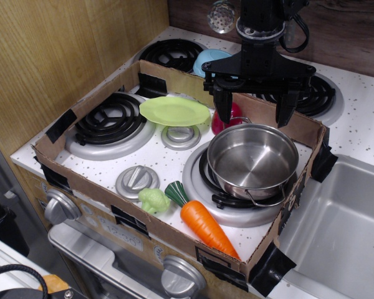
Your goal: Put carrot on plate
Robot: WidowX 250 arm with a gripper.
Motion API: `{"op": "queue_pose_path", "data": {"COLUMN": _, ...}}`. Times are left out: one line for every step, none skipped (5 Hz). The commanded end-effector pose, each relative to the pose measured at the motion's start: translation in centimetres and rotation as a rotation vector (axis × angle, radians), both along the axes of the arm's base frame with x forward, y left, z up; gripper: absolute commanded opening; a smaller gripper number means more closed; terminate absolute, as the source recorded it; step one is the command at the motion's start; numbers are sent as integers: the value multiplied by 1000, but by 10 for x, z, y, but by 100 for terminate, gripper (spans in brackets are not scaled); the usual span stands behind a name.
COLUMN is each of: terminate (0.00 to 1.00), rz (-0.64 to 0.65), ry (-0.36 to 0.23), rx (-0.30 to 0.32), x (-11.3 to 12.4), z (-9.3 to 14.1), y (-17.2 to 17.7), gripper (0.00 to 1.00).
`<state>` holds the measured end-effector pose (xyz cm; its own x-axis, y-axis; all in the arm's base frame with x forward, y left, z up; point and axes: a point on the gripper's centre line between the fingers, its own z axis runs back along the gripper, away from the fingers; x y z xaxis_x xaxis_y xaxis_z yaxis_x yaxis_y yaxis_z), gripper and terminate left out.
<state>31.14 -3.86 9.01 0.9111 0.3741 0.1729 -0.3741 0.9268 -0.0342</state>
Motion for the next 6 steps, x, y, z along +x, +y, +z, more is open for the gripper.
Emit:
{"op": "queue_pose_path", "data": {"terminate": 0, "rz": 0, "ry": 0, "rx": 0, "x": 0, "z": 0, "y": 0, "gripper": 100}}
{"op": "queue_pose_path", "data": {"terminate": 0, "rz": 46, "ry": -35, "rx": 92, "x": -18, "z": 16, "y": -7, "gripper": 100}}
{"op": "queue_pose_path", "data": {"terminate": 0, "rz": 122, "ry": -34, "rx": 159, "x": -44, "z": 34, "y": -14, "gripper": 100}}
{"op": "queue_pose_path", "data": {"terminate": 0, "rz": 222, "ry": 2, "rx": 173, "x": -75, "z": 41, "y": -22, "gripper": 100}}
{"op": "queue_pose_path", "data": {"terminate": 0, "rz": 362, "ry": 39, "rx": 130, "x": -101, "z": 26, "y": -28, "gripper": 100}}
{"op": "queue_pose_path", "data": {"terminate": 0, "rz": 418, "ry": 70, "rx": 48, "x": -113, "z": 3, "y": -27, "gripper": 100}}
